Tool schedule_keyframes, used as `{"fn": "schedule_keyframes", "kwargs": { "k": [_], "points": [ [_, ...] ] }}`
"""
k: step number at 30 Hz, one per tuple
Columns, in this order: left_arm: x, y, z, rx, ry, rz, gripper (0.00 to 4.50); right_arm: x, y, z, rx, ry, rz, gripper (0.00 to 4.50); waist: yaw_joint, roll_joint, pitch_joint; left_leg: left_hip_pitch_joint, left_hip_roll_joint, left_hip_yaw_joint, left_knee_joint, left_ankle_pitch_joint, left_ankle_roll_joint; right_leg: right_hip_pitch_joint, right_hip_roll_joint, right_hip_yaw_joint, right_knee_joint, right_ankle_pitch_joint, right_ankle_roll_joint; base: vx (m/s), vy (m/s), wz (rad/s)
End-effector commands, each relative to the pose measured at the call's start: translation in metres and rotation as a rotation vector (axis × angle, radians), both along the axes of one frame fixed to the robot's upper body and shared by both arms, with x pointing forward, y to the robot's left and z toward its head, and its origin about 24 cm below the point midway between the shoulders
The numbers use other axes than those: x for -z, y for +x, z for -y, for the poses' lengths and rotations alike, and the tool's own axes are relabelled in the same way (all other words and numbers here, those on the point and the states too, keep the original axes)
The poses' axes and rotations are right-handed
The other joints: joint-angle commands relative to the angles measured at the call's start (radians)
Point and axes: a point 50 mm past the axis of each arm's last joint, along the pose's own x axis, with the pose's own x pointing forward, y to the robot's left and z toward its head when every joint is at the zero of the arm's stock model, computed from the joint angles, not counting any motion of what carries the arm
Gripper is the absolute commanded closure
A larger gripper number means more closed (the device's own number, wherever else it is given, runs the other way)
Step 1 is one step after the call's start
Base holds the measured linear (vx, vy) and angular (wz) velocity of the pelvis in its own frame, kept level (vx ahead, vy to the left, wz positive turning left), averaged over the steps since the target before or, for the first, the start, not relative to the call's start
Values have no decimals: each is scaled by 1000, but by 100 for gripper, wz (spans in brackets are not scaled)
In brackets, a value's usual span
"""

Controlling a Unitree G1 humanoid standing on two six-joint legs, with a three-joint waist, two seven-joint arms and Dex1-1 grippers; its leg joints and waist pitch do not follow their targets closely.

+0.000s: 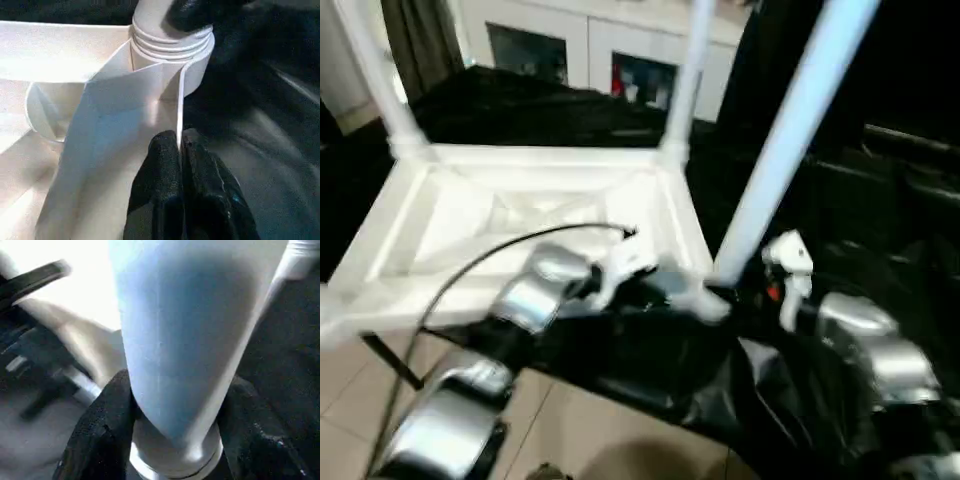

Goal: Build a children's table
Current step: Rotate leg to tighten

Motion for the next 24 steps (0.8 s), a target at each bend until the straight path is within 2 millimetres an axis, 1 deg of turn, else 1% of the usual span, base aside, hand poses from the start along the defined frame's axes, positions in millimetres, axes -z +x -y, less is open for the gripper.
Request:
{"fn": "schedule_keyframes", "kwargs": {
  "k": [1,2,3,4,5,6,7,8,9,10,11,12,13,14,15,16,17,18,19,21,22,23,24],
  "points": [
    [-6,6,18,-78,-26,35,450,19,-2,-16,52,-13,-92,255,-4,0,-54,16,17,-11,-76,-344,-21,30,-50,32,-104,-462,-131,0,0,0],
    [-6,7,25,-108,-31,35,450,20,1,-23,112,-3,-95,255,-3,1,-54,15,17,-11,-76,-341,-18,31,-51,32,-106,-463,-127,0,0,0],
    [-6,7,26,-112,-31,35,450,20,2,-24,121,-1,-95,255,-4,2,-54,17,17,-11,-76,-346,-14,25,-51,34,-108,-460,-125,0,0,0],
    [-6,7,35,-125,-27,41,450,21,6,-31,186,10,-98,255,-3,4,-54,16,16,-12,-77,-348,-12,28,-50,33,-108,-460,-124,0,0,0],
    [-5,6,44,-129,-18,47,450,21,10,-40,247,22,-103,255,-4,6,-56,15,16,-11,-77,-341,-14,26,-50,34,-107,-447,-123,0,0,0],
    [-5,6,44,-129,-18,47,450,21,10,-40,247,22,-103,255,-5,5,-55,14,16,-11,-78,-337,-16,25,-49,34,-107,-439,-123,0,0,0],
    [-4,4,53,-118,-10,57,450,18,13,-52,269,42,-94,255,-7,8,-56,14,16,-12,-80,-342,-21,24,-49,34,-107,-431,-124,0,0,0],
    [-3,2,59,-103,-3,64,450,16,15,-61,268,57,-82,255,-7,7,-56,14,15,-12,-80,-343,-23,26,-48,34,-107,-427,-121,0,0,0],
    [-2,2,61,-94,-1,65,450,14,15,-65,258,60,-75,255,-7,10,-57,15,16,-13,-80,-345,-22,26,-48,34,-107,-420,-120,0,0,0],
    [-2,1,62,-89,1,66,450,13,15,-67,251,60,-68,255,-7,9,-56,14,16,-13,-80,-346,-21,28,-47,34,-106,-409,-120,0,0,0],
    [-2,1,63,-83,3,68,450,11,16,-70,237,68,-58,220,-5,8,-58,12,16,-12,-81,-341,-12,30,-46,35,-104,-379,-124,0,0,0],
    [-2,1,62,-73,2,69,450,9,16,-70,222,76,-47,185,-5,9,-58,12,16,-11,-81,-339,-10,30,-47,35,-104,-371,-126,0,0,0],
    [-2,2,59,-59,8,76,450,6,17,-67,211,81,-33,183,-4,9,-58,11,17,-11,-82,-335,-8,31,-47,36,-102,-358,-130,0,0,0],
    [-2,2,57,-49,13,80,450,5,18,-65,203,83,-23,177,-3,5,-59,9,17,-10,-81,-329,-3,33,-47,36,-101,-346,-133,0,0,0],
    [-2,2,56,-48,13,79,450,4,18,-64,201,82,-21,177,-2,7,-59,9,17,-11,-81,-324,-2,34,-48,36,-99,-338,-136,0,0,0],
    [-2,3,52,-45,10,69,450,2,18,-58,174,70,-5,150,-1,7,-60,10,17,-10,-81,-316,2,34,-47,37,-97,-324,-142,0,0,0],
    [-2,3,52,-45,10,68,450,2,18,-58,173,70,-4,150,-1,7,-60,8,18,-9,-80,-306,5,37,-48,37,-96,-309,-146,0,0,0],
    [-3,3,48,-25,1,68,450,0,18,-52,135,60,2,150,-1,7,-61,8,18,-8,-80,-299,6,37,-48,38,-95,-299,-150,0,0,0],
    [-3,3,48,-25,1,68,450,0,18,-52,135,60,2,150,0,5,-61,8,18,-8,-80,-293,11,39,-48,37,-94,-288,-156,0,0,0],
    [-5,3,39,13,-14,61,450,-5,14,-34,34,20,25,150,2,4,-63,6,18,-7,-77,-272,20,45,-47,37,-91,-260,-161,0,0,0],
    [-6,2,34,35,-32,45,450,-8,11,-27,-28,-3,32,150,6,4,-63,5,19,-6,-75,-248,29,49,-48,37,-89,-229,-166,0,0,0],
    [-7,2,31,48,-42,33,450,-9,8,-22,-71,-20,37,150,5,6,-64,4,18,-4,-72,-234,39,47,-48,38,-84,-198,-180,0,0,0],
    [-8,1,26,83,-51,30,450,-11,4,-16,-126,-34,37,150,5,5,-65,3,19,-5,-72,-226,41,48,-48,37,-83,-186,-185,0,0,0]
  ]
}}
